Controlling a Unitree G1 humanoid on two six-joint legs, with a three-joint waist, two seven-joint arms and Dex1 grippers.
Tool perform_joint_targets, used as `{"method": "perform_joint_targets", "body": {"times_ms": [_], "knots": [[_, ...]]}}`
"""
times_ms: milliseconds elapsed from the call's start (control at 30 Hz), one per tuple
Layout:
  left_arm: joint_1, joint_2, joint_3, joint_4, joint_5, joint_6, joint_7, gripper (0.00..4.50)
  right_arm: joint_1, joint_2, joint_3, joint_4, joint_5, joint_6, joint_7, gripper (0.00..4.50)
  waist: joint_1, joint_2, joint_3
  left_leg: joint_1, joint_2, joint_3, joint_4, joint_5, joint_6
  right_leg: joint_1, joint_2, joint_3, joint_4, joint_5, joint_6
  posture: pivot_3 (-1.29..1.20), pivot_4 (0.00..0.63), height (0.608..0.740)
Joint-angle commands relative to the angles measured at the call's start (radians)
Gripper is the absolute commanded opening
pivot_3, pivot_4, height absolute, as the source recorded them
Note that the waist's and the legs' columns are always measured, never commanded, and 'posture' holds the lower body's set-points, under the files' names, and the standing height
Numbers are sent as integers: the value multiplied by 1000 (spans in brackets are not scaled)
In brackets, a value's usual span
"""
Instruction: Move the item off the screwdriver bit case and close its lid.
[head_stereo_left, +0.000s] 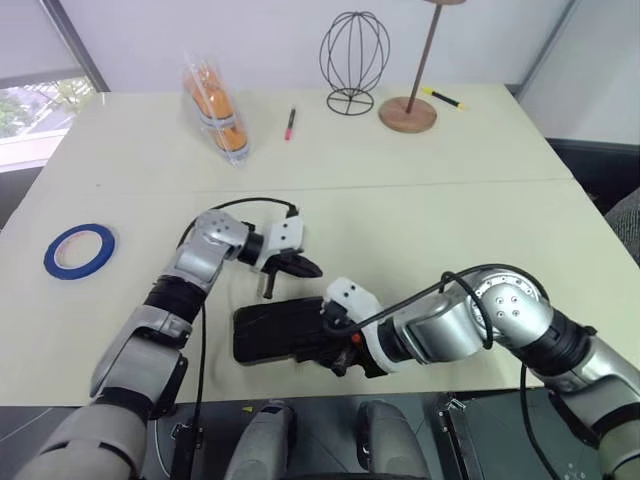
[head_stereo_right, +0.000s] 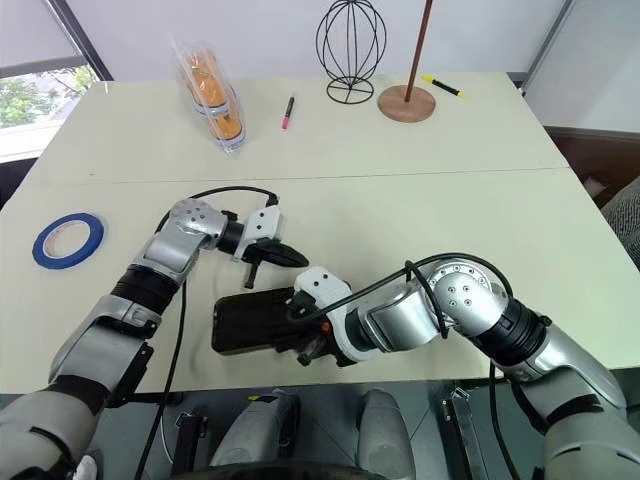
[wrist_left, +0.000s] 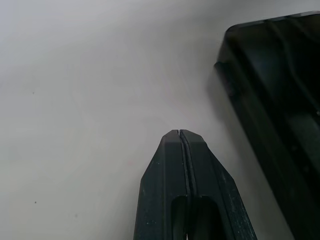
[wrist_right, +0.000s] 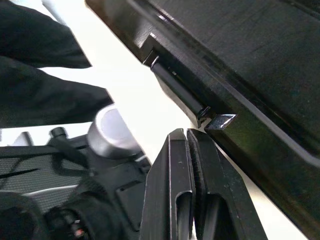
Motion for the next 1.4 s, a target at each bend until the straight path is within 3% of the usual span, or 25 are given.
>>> {"method": "perform_joint_targets", "body": {"times_ms": [33, 400, 633, 867, 1400], "knots": [[12, -8, 8, -48, -19, 9, -1, 0, -22, 7, -29, -45, -24, -11, -8, 73, 0, 0, 0, 0, 0, 0, 0, 0, 0, 0, 0, 0, 0, 0, 0, 0, 150, 740], [-50, -74, -28, 83, 18, -66, -26, 0, 38, -91, -46, -119, 116, -105, -69, 73, 2, 0, 0, -1, 0, 0, 1, 0, 0, 0, 0, -1, 0, 0, 0, 0, 150, 740], [-92, -90, -22, 175, 33, -119, -29, 0, 54, -135, -37, -152, 124, -144, -36, 73, -1, 0, 0, -1, 0, 0, 1, 0, 0, 0, 0, -1, 0, 0, 0, 0, 150, 740], [-104, -75, -15, 190, 35, -126, -34, 0, 45, -100, -18, -120, 124, -167, -37, 73, 1, -1, 0, -2, 0, 0, 1, 0, 0, 0, -1, -1, 0, 0, 0, 0, 150, 740], [-40, -27, -11, 39, 5, -23, -77, 0, 47, -23, 8, -55, 124, -168, -96, 73, 0, -1, 0, -2, 0, -1, 1, 0, 0, -1, -1, -1, 0, 0, 0, 0, 150, 740]]}}
